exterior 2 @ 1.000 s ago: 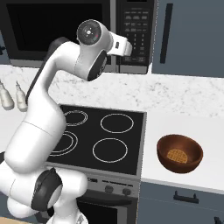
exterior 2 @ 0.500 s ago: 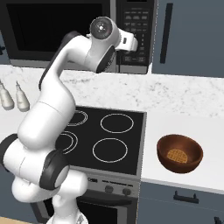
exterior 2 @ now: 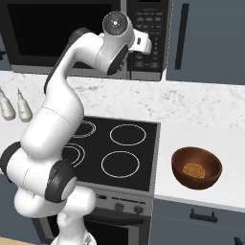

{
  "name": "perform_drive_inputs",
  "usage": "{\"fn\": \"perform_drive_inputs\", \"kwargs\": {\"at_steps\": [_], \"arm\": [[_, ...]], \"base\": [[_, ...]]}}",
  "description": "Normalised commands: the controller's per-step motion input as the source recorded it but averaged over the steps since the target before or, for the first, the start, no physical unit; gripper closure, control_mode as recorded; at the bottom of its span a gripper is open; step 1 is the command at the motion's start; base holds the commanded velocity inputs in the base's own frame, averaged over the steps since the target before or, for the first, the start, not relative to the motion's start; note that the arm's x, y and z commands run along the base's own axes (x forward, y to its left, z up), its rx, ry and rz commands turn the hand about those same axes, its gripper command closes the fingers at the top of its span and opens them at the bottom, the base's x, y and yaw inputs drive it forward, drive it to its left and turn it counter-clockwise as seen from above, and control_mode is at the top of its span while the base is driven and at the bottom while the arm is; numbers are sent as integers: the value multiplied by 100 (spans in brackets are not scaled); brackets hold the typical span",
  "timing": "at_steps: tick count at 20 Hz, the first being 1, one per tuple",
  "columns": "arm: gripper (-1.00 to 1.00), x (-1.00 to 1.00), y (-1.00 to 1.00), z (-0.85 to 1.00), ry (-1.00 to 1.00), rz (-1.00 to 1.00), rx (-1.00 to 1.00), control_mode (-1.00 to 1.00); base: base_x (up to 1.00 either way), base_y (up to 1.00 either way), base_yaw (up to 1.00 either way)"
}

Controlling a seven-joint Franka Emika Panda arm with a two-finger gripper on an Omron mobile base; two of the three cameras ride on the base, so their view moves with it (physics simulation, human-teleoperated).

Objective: Open the microwave, place the bowl with waffle inside the microwave, then close the microwave door and turn it on.

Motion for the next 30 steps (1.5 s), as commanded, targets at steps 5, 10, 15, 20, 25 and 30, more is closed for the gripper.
{"fn": "perform_drive_inputs", "kwargs": {"at_steps": [5, 10, 15, 20, 25, 30], "arm": [[100, 34, 17, -37, -4, 0, 0, -100], [100, 23, 8, -22, -1, 0, 0, -100], [100, 0, 4, 0, 0, 0, 0, -100], [100, -19, 9, 0, -1, 0, 0, -100], [100, -94, 3, 2, -17, -6, 0, -100], [100, -100, 17, 2, -16, -34, 0, -100]], "base": [[0, 0, 0], [0, 0, 0], [0, 0, 0], [0, 0, 0], [0, 0, 0], [0, 0, 0]]}}
